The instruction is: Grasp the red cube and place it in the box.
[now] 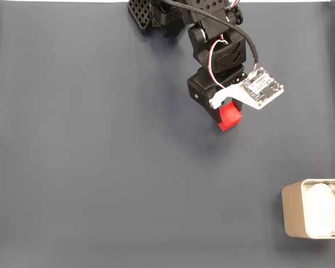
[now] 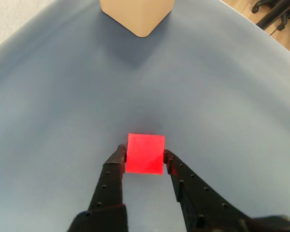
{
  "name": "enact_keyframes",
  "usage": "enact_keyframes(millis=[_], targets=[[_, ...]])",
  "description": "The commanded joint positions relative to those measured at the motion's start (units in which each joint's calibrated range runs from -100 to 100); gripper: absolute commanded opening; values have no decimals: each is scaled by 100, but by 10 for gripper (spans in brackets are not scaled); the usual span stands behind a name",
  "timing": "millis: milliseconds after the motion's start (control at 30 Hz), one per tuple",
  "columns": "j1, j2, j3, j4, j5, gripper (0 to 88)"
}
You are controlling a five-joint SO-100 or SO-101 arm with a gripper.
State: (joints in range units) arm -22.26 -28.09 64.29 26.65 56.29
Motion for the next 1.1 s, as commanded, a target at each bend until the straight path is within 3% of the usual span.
enact_keyframes(millis=[0,567,1067], targets=[[-19,19,-361,23,59,120],[-19,-163,-671,327,0,84],[10,-16,-3281,1827,-68,84]])
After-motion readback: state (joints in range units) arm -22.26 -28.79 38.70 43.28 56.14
